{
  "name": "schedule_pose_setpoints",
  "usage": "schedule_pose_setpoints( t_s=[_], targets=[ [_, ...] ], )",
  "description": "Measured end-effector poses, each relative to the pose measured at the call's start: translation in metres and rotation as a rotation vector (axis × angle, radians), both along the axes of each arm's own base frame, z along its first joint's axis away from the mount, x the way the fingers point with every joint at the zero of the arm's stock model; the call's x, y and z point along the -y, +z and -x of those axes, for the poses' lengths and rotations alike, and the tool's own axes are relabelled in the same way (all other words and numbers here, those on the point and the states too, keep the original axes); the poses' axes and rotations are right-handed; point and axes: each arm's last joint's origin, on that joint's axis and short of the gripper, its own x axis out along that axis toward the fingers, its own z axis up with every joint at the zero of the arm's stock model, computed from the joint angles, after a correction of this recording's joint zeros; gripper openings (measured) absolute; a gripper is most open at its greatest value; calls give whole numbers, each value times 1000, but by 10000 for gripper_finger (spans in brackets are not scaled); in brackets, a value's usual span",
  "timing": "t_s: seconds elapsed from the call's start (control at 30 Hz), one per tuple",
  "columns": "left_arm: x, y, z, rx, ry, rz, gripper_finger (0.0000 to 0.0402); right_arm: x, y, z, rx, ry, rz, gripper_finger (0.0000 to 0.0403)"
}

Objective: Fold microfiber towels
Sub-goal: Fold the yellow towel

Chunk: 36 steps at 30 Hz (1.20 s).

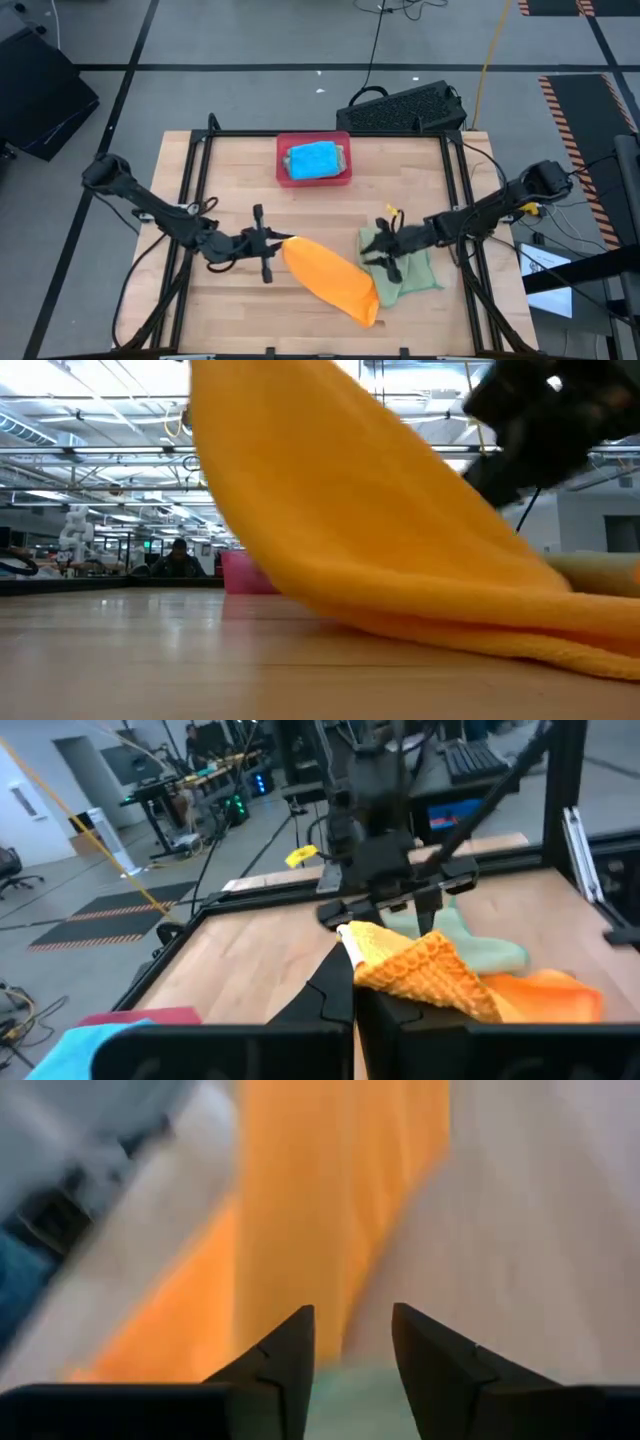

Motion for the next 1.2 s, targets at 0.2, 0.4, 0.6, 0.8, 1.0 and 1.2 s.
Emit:
schedule_pose_setpoints(
  t_s=[0.2,0.4,0.6,0.8,1.0,1.2],
  targets=[
    [-8,-3,17,-128,41,-27,2,-13,-27,23,-171,-64,-5,82],
    [-20,-16,30,-249,194,4,5,-11,-52,50,-332,-172,-92,49],
    [-31,-21,42,-305,311,15,7,-12,-55,58,-350,-217,-81,46],
    [-47,-31,46,-366,445,64,3,-22,-36,47,-95,-40,-38,71],
    [-53,-39,42,-376,503,106,12,-56,-27,20,95,135,111,141],
    [-57,-46,39,-414,516,115,4,-93,-46,-9,58,354,386,167]
  ],
)
